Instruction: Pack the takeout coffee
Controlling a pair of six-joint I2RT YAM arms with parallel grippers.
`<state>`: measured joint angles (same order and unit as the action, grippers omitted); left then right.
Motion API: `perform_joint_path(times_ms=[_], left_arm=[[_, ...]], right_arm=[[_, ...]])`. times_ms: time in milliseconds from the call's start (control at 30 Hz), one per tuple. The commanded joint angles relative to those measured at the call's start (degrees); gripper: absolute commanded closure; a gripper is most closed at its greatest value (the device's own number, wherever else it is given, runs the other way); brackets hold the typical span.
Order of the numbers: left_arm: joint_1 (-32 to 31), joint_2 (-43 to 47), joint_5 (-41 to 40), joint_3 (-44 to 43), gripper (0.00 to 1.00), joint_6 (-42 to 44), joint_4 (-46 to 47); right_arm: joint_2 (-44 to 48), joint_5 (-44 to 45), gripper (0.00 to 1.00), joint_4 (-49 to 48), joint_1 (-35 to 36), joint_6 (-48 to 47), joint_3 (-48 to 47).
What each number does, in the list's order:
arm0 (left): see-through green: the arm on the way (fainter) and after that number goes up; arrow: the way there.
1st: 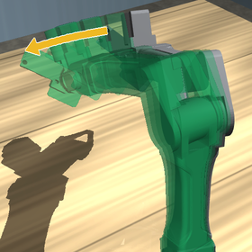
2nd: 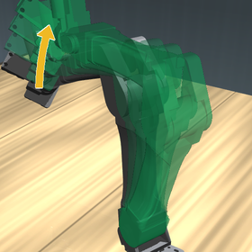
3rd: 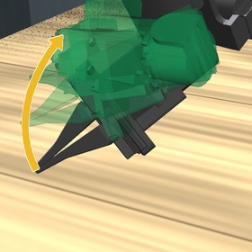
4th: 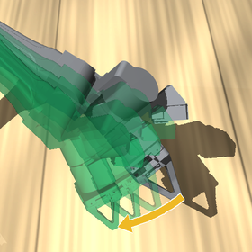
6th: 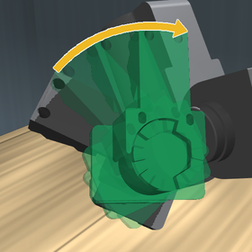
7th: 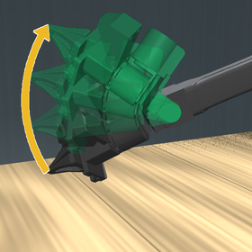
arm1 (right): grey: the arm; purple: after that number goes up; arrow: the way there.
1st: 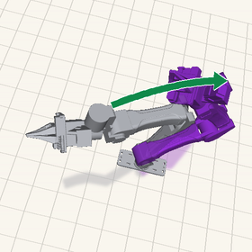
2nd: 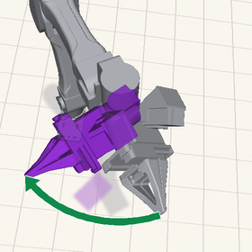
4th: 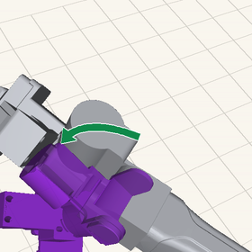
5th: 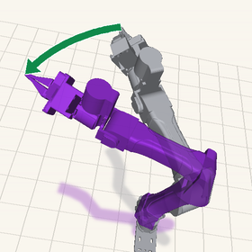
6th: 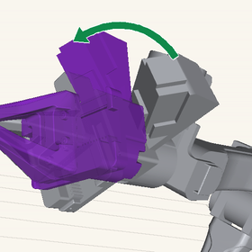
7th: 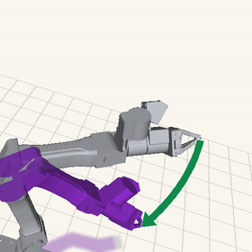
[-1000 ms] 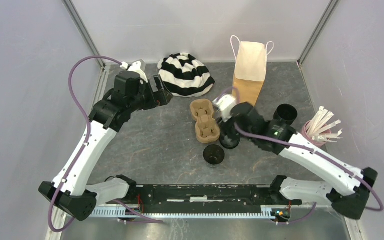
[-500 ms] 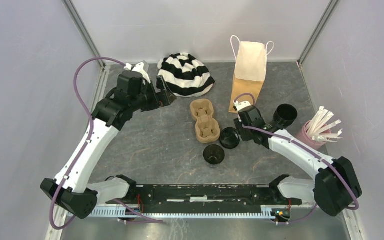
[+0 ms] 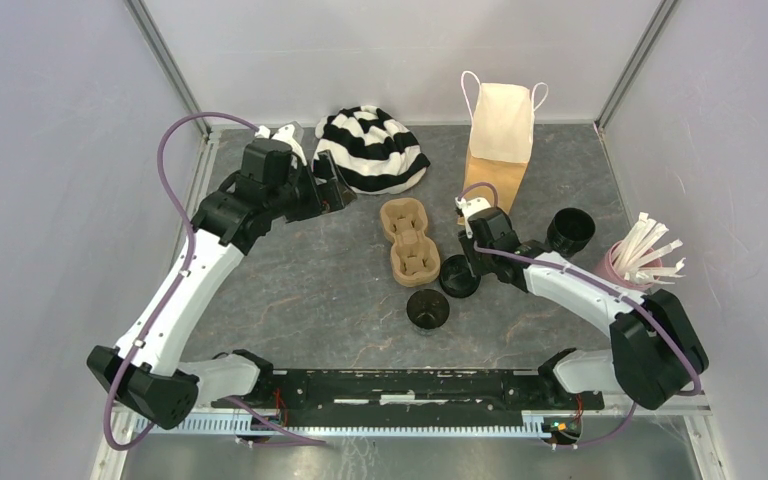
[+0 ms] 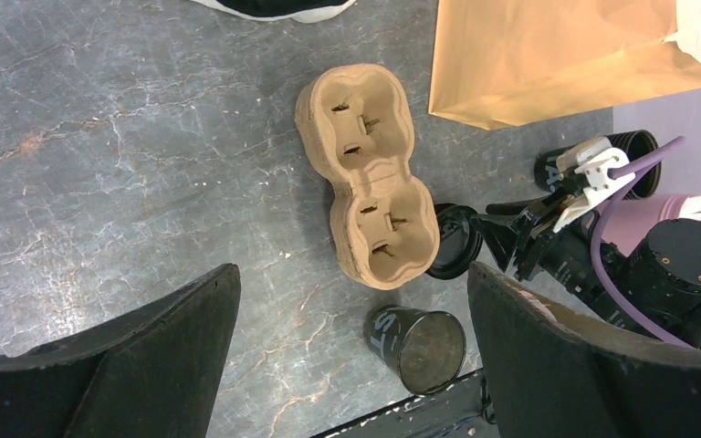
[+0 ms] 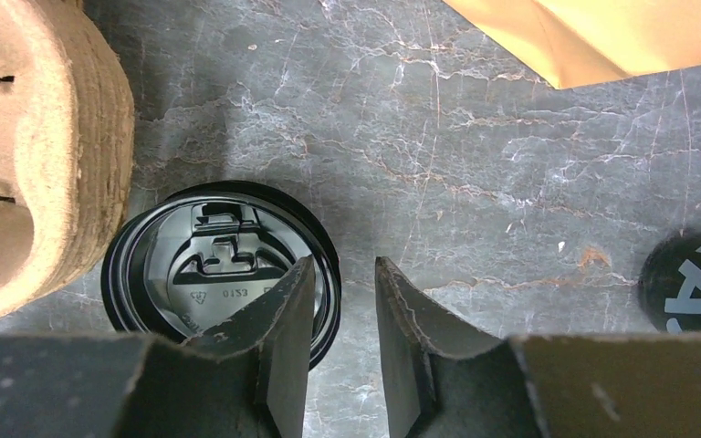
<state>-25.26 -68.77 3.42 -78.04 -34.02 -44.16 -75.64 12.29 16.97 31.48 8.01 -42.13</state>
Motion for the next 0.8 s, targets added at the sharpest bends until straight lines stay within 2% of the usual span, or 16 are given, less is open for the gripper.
perform_joint_path(times_ms=[0, 367, 767], left_arm=[[-0.2, -0.7, 0.6, -2.9, 0.0, 1.7, 0.8], [-0.2, -2.0, 1.4, -3.4, 0.0, 2.3, 0.7], [-0.2, -3.0, 1.5, -3.9, 0.0, 3.0, 0.8]], right_arm=[[-0.8, -0.4, 0.65, -3.3, -0.1, -1.3, -2.2], [-1.2, -1.6, 0.73, -4.0, -0.1, -3.1, -1.5], [-0.7, -2.8, 0.93, -2.2, -0.1, -3.7, -2.8]])
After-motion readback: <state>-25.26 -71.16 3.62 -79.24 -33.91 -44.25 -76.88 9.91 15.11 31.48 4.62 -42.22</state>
